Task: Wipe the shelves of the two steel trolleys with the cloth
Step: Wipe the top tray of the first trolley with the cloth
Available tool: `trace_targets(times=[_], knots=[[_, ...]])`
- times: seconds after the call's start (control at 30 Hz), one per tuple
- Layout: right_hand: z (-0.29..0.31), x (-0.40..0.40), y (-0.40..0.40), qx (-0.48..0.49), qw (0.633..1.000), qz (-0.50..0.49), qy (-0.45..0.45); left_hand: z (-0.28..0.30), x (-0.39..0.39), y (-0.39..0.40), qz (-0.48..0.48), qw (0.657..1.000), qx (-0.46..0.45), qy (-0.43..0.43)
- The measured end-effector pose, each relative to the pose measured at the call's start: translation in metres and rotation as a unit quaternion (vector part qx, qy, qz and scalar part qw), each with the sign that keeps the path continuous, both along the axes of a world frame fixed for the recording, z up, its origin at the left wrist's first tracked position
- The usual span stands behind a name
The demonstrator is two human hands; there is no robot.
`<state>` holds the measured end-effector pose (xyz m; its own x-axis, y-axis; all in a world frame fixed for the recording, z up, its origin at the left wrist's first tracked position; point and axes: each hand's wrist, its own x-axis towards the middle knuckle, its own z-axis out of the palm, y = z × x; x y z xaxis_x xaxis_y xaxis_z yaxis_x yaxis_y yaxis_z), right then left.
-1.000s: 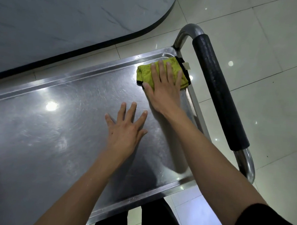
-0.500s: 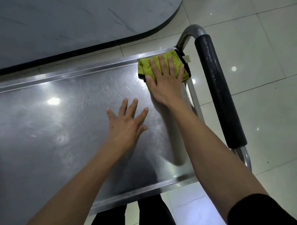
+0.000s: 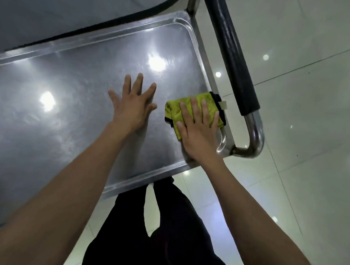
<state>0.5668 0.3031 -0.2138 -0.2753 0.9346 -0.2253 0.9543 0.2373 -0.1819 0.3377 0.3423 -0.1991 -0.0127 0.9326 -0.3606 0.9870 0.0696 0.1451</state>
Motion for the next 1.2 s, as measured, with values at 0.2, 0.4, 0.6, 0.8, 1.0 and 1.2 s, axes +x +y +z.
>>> trace_targets(times=[0.2,0.4,0.6,0.8,1.0,1.2], knots=[[0.005,0.024,-0.084,-0.003,1.000,-0.006,-0.029,0.002,0.000,-0.004,0.010,1.000,-0.002,0.005],[0.009,0.020,-0.085,-0.019,0.999,0.007,-0.042,0.000,-0.012,-0.015,0.038,0.999,-0.002,-0.005],[0.002,-0.003,-0.041,-0.019,1.000,-0.001,-0.023,-0.002,-0.012,-0.011,0.016,1.000,0.007,0.006],[0.003,-0.050,0.042,-0.021,1.000,0.002,0.005,-0.002,-0.009,-0.016,0.047,0.999,0.014,-0.002],[0.003,-0.101,0.151,-0.018,0.999,0.013,0.023,-0.002,-0.006,-0.015,0.069,0.998,0.000,0.001],[-0.005,-0.152,0.229,-0.003,0.999,0.041,0.013,-0.002,-0.017,-0.010,0.051,0.999,-0.006,0.004]])
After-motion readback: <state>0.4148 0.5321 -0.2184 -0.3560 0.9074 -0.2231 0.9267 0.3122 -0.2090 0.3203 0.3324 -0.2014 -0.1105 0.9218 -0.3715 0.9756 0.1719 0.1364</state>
